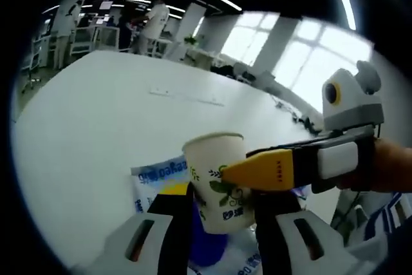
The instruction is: Arrange the tabletop items into an orderly group along one side of the table until the central work area is clear of visible clutter.
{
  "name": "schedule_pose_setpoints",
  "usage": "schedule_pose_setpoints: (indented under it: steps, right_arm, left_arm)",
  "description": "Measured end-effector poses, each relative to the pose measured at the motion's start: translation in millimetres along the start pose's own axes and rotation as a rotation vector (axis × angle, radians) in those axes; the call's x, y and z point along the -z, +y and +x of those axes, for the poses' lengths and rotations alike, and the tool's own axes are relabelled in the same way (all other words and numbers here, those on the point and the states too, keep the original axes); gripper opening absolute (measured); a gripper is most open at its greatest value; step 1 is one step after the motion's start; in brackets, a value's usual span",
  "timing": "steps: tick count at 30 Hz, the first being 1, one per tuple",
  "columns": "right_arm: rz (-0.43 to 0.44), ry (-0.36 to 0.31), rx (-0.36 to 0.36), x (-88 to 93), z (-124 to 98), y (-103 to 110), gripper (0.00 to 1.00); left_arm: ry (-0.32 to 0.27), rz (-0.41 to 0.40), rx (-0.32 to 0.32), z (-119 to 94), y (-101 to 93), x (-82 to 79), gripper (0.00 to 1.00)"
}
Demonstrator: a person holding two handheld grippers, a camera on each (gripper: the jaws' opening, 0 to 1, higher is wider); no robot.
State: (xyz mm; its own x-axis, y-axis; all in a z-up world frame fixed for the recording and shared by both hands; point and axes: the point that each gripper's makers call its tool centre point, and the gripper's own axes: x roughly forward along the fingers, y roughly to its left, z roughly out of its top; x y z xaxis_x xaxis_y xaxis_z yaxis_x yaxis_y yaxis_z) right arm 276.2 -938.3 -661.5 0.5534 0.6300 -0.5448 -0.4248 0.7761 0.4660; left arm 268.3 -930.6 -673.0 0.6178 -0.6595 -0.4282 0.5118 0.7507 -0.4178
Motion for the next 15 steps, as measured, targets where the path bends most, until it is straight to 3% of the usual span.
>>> schedule_pose_setpoints:
  steps: [6, 15]
  right_arm:
    - [-0.096, -0.074, -0.022, -19.8, 0, 3, 0.33]
    - [-0.156, -0.126, -0.029, -32.8, 1, 3, 0.32]
  left_arm:
    - [-0.032, 0.049, 0.003, 3, 2.0, -15.7, 0.35]
    - [-0.059, 0.110, 0.013, 11, 7.7, -29.5, 0.35]
